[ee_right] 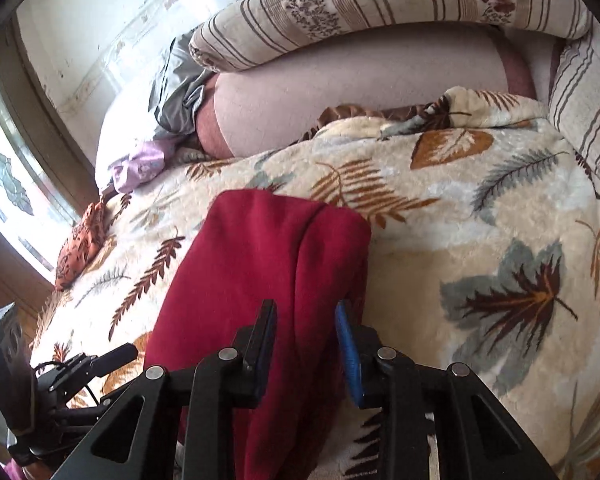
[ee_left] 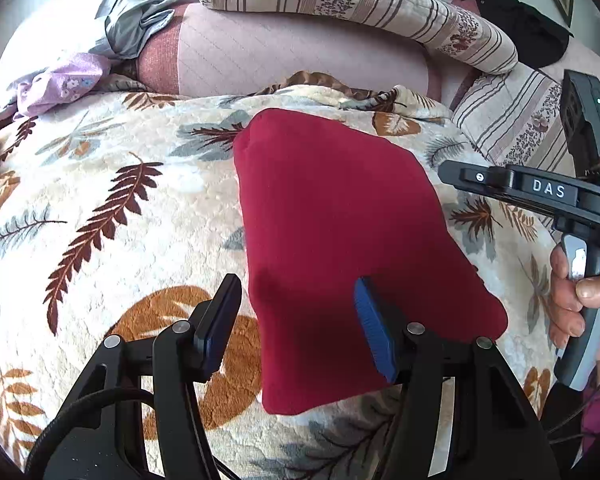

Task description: Fold small clothes

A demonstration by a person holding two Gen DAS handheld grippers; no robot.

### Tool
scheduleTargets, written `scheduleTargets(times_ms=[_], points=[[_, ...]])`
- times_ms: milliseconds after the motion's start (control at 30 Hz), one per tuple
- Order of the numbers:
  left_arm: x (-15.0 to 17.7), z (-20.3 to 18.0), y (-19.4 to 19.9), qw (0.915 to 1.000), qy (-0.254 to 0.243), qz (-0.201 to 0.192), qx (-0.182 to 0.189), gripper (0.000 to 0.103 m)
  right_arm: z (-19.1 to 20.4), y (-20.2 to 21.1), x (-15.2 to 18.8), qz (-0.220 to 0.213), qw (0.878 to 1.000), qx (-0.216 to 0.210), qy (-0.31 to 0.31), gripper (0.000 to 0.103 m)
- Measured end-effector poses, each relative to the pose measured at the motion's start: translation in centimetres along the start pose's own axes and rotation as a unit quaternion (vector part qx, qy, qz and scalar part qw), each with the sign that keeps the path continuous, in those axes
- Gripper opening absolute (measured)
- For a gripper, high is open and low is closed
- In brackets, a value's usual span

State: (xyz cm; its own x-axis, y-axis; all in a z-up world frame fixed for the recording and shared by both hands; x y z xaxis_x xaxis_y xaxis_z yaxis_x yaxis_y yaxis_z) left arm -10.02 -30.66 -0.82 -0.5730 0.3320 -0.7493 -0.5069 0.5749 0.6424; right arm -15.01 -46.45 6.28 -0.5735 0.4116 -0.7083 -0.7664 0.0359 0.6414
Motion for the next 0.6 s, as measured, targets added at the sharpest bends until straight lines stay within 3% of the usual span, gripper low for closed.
scheduleTargets(times_ms=[200,367,600], points=[[0.2,-0.2,-2.7,0.9995,0.002,0.021,-0.023,0.059,2.2,-4.7,-2.1,0.004,1.000,-0.002,0.023,0.029],[0.3,-0.4,-3.8,0.9995,0.004,0.021,-0.025,0.062,0.3,-9.9,-1.1,0.048,0.997,0.045,0.041,0.029],[0.4,-0.2,-3.8,0.9995,0.008,0.020,-0.024,0.064,0.3,-8.5,-1.7,0.039,0.998,0.037,0.037,0.028]])
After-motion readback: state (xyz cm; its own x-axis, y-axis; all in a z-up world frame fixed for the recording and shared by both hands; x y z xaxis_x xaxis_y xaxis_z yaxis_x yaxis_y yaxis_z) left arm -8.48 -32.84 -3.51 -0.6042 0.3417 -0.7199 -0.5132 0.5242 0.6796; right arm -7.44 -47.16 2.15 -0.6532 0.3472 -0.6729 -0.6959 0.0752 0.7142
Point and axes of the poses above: each gripper's, at about its wrist camera, not at the fingertips, and y roughly against the way its jaws point, z to its left, x to its underside, the point moved 7 cm from there along -y, roughly the way its jaws point, and after that the axes turned 8 degrees about -z, right-handed, at the moved point
